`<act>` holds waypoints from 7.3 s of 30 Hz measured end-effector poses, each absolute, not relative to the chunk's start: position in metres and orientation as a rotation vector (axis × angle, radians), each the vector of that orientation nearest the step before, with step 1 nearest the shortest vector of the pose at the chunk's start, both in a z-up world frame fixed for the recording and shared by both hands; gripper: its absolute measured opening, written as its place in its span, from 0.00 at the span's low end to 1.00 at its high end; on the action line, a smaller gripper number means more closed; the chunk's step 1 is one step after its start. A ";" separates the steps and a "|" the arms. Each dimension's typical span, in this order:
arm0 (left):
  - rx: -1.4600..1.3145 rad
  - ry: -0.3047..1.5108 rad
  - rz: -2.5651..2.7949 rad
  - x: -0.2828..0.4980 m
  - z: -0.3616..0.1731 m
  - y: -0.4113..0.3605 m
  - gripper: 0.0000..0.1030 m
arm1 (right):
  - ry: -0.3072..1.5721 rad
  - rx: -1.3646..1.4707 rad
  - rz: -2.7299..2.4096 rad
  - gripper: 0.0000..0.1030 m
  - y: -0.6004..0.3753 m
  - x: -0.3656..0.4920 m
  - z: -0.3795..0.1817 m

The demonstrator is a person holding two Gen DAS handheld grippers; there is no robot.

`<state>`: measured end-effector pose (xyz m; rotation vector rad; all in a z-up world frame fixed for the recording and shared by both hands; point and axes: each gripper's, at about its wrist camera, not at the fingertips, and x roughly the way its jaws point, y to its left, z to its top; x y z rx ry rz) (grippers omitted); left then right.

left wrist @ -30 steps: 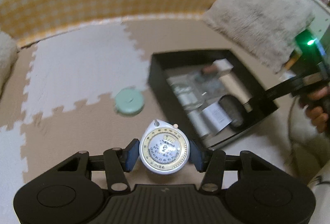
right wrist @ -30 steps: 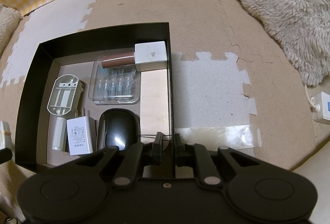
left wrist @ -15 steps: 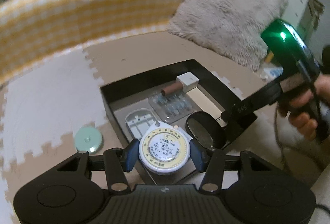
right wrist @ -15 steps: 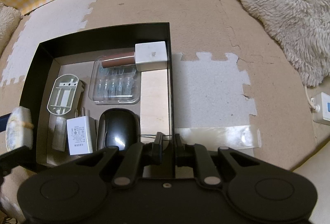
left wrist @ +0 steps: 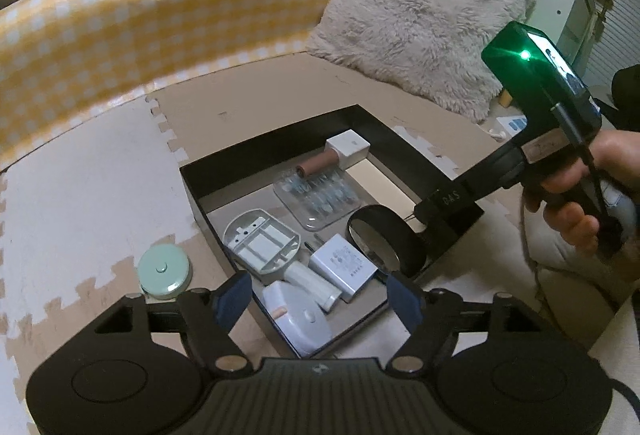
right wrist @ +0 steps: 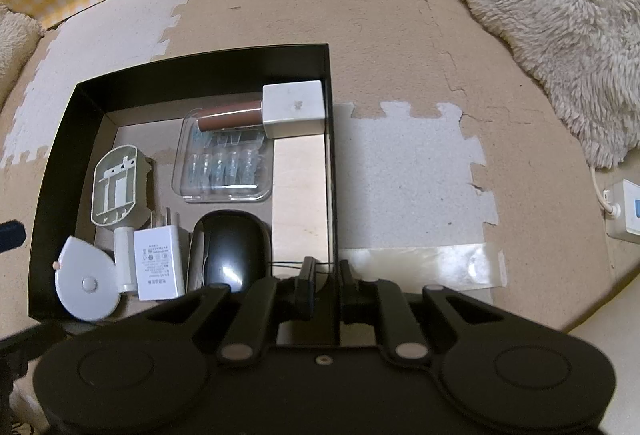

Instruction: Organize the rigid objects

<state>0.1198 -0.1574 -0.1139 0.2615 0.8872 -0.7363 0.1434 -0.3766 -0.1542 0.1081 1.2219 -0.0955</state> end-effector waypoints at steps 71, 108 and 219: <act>0.272 0.833 -0.635 0.209 -0.185 -0.092 0.49 | 1.222 0.101 -0.093 0.13 -0.377 0.144 -0.154; 0.180 0.689 -0.756 0.187 -0.127 -0.165 0.48 | 1.225 0.086 -0.095 0.13 -0.374 0.144 -0.154; 0.101 0.602 -0.356 -0.006 -0.008 -0.056 1.00 | 0.579 0.038 -0.192 1.00 -0.286 -0.078 0.002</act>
